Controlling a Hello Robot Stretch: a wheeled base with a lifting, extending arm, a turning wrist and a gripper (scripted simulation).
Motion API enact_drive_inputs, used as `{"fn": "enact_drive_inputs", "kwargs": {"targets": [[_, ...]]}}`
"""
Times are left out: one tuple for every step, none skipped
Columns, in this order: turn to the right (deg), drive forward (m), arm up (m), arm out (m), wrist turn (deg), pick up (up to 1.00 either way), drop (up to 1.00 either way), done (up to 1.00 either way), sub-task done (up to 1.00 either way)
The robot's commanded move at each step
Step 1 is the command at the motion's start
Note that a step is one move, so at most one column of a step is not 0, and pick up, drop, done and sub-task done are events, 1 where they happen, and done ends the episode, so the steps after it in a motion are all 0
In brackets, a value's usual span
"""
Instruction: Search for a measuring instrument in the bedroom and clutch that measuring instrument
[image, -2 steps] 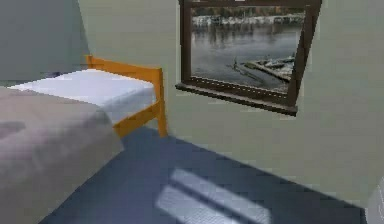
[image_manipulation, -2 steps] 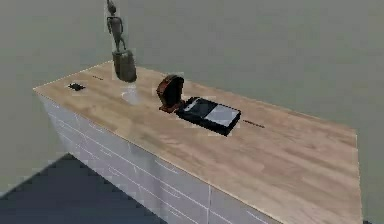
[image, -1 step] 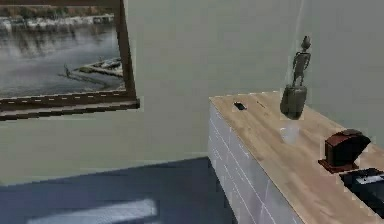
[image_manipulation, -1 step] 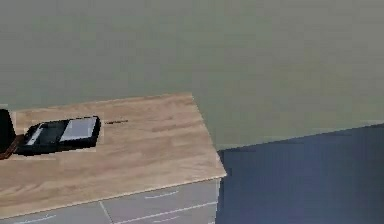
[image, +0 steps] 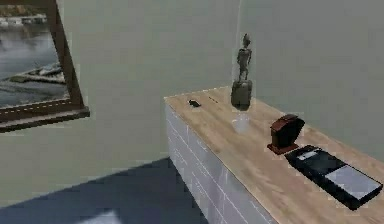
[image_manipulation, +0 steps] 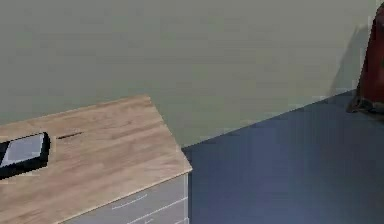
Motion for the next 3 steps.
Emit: {"fn": "enact_drive_inputs", "kwargs": {"targets": [[0.0, 0.65, 0.0, 0.0, 0.0, 0.0, 0.0, 0.0, 0.0], [-30.0, 0.0, 0.0, 0.0, 0.0, 0.0, 0.0, 0.0, 0.0], [0.0, 0.0, 0.5, 0.0, 0.0, 0.0, 0.0, 0.0, 0.0]]}}
